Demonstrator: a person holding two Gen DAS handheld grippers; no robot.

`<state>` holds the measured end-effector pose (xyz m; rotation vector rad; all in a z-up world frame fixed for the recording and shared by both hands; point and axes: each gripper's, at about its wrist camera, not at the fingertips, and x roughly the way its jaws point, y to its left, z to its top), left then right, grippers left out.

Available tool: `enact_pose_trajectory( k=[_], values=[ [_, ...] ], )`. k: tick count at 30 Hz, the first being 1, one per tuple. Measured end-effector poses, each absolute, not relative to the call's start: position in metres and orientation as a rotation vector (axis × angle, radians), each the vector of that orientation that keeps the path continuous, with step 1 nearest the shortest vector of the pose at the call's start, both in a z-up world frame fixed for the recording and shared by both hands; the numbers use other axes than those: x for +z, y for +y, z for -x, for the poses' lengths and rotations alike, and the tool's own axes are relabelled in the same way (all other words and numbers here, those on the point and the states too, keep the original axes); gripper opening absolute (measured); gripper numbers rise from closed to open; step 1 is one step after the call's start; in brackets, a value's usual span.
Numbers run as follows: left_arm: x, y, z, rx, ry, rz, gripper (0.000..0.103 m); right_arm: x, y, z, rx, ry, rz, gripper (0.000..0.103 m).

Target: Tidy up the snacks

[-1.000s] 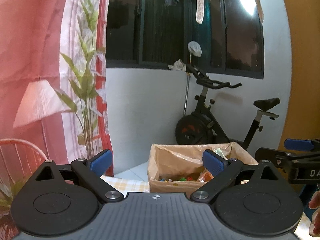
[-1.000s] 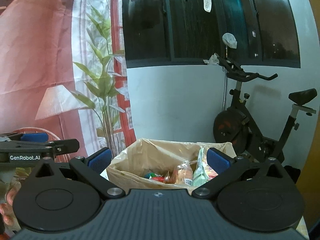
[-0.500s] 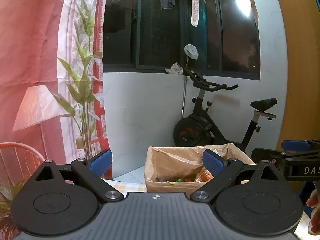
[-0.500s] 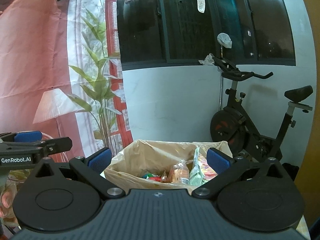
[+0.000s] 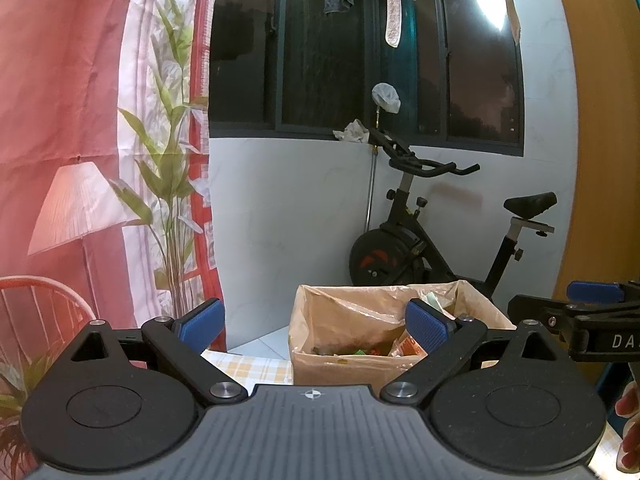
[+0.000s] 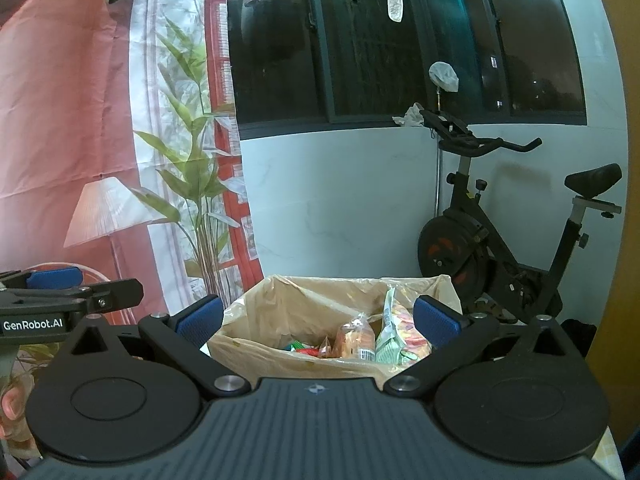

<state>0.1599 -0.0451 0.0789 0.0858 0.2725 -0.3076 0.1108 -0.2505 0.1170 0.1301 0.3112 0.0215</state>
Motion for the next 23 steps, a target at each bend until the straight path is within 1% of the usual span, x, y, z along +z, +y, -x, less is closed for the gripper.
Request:
enact_pose_trajectory(
  k=[23],
  values=[
    [0.077,-0.0417,-0.1588,-0.316,0.269,-0.077,0.098,0.1153,-0.2526,-0.1054,0.018,0.313,-0.132,0.103]
  ],
)
